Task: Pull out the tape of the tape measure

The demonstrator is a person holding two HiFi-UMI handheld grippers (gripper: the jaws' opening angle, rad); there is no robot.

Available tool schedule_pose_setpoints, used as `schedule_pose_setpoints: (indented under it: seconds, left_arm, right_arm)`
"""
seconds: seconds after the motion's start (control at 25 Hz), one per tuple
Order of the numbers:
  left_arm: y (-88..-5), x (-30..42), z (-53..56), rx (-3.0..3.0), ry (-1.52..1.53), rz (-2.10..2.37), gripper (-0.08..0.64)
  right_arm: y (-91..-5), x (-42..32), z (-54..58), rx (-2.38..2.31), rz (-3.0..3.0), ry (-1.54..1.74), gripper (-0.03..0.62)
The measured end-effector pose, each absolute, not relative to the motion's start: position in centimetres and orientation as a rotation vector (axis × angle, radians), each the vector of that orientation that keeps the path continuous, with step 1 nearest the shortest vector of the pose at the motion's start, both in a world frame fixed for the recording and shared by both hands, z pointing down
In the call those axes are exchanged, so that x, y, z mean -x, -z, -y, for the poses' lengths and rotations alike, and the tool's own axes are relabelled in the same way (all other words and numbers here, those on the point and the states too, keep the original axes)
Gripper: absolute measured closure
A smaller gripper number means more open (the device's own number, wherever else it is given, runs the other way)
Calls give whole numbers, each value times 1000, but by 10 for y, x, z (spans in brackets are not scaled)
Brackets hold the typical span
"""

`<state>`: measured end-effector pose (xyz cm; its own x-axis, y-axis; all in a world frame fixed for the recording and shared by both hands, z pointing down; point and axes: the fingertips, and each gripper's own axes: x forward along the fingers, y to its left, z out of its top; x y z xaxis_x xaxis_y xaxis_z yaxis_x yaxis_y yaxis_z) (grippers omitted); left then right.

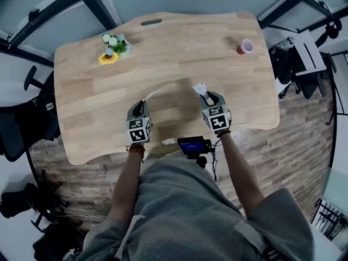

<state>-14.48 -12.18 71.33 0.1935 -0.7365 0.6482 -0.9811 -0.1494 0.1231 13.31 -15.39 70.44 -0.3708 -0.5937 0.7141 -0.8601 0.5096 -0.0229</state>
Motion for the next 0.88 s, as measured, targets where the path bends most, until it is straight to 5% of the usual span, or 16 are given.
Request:
schedule_pose_setpoints:
  seconds: [0.88]
  left_arm:
    - [-760, 152, 92, -1783, -642, 1538, 522]
  right_arm:
    - [-771, -134, 142, -1071, 2040, -616, 460]
